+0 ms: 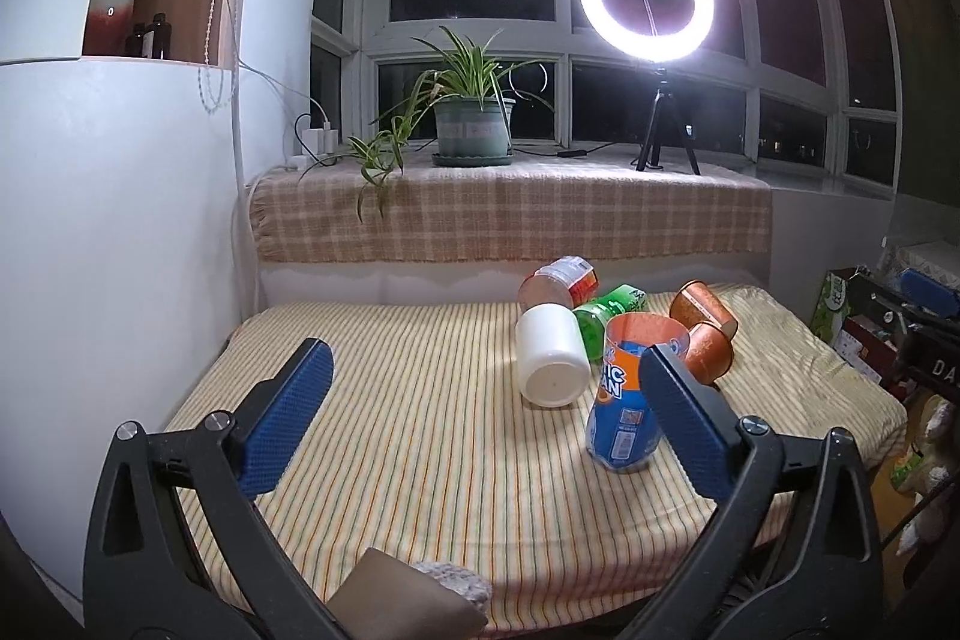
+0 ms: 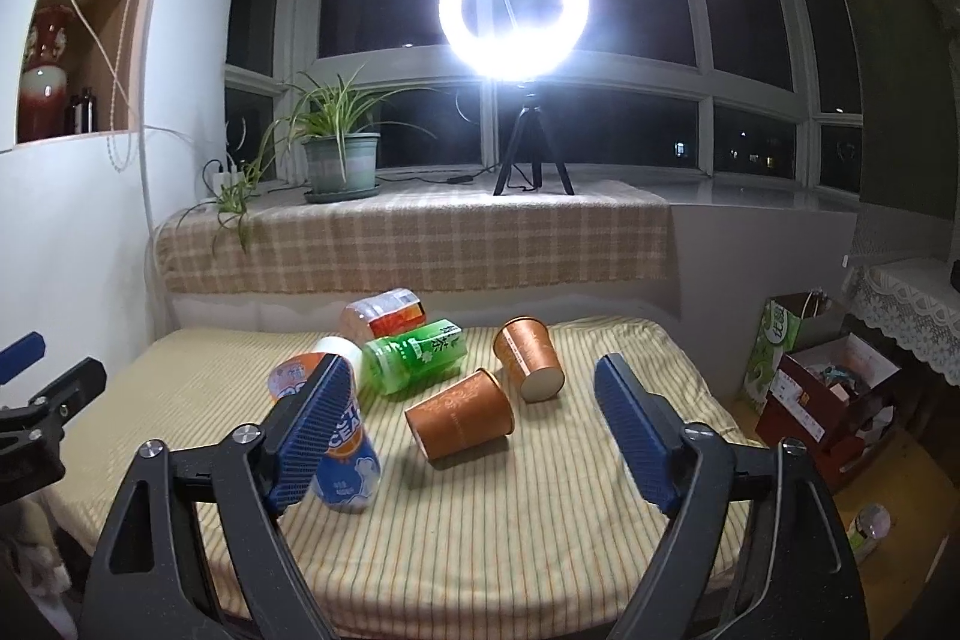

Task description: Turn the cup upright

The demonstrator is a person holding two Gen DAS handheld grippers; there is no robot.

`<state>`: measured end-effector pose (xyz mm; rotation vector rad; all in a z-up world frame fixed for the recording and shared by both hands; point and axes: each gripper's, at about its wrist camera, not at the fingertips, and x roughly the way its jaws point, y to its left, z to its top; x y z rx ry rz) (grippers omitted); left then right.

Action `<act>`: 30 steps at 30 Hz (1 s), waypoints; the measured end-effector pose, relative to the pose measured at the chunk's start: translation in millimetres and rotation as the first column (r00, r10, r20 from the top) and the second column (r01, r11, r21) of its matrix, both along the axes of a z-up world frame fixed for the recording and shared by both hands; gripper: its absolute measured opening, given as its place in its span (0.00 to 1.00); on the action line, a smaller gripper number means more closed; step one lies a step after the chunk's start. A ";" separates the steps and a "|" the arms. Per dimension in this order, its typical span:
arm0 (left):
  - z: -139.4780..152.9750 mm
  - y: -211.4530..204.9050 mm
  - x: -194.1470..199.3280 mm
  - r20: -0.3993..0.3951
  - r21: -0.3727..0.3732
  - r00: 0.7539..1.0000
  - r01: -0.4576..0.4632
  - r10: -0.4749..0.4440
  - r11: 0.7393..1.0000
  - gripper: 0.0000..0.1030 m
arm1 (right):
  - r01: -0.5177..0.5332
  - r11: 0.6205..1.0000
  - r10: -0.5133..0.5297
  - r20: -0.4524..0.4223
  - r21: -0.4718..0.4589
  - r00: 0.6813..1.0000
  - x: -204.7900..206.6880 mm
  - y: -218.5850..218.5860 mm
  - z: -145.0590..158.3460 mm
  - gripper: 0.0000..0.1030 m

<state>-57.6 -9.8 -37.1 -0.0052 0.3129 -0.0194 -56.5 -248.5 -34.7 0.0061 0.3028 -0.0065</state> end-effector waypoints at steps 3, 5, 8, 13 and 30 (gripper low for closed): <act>-0.8 -1.7 2.7 -0.005 0.006 1.000 -0.002 0.002 1.000 1.00 | 0.006 1.000 -0.006 0.003 0.003 1.000 -0.9 -2.5 -0.3 0.83; -1.0 -2.4 3.3 -0.006 0.006 1.000 -0.003 0.003 1.000 1.00 | 0.009 1.000 -0.009 0.007 0.010 1.000 -0.9 -4.8 -0.4 0.84; -1.8 -2.7 5.5 -0.008 0.003 1.000 -0.006 0.006 1.000 1.00 | 0.024 1.000 -0.024 0.012 0.012 1.000 -0.2 -6.7 -1.0 0.85; -1.7 -2.8 6.8 -0.007 0.005 1.000 -0.005 0.005 1.000 1.00 | 0.030 0.999 -0.030 0.009 0.012 0.999 1.2 -7.8 -3.5 0.86; -1.4 -1.3 9.8 0.003 0.004 1.000 -0.011 0.011 1.000 1.00 | 0.031 1.000 -0.031 0.001 0.006 1.000 2.2 -9.3 -7.0 0.86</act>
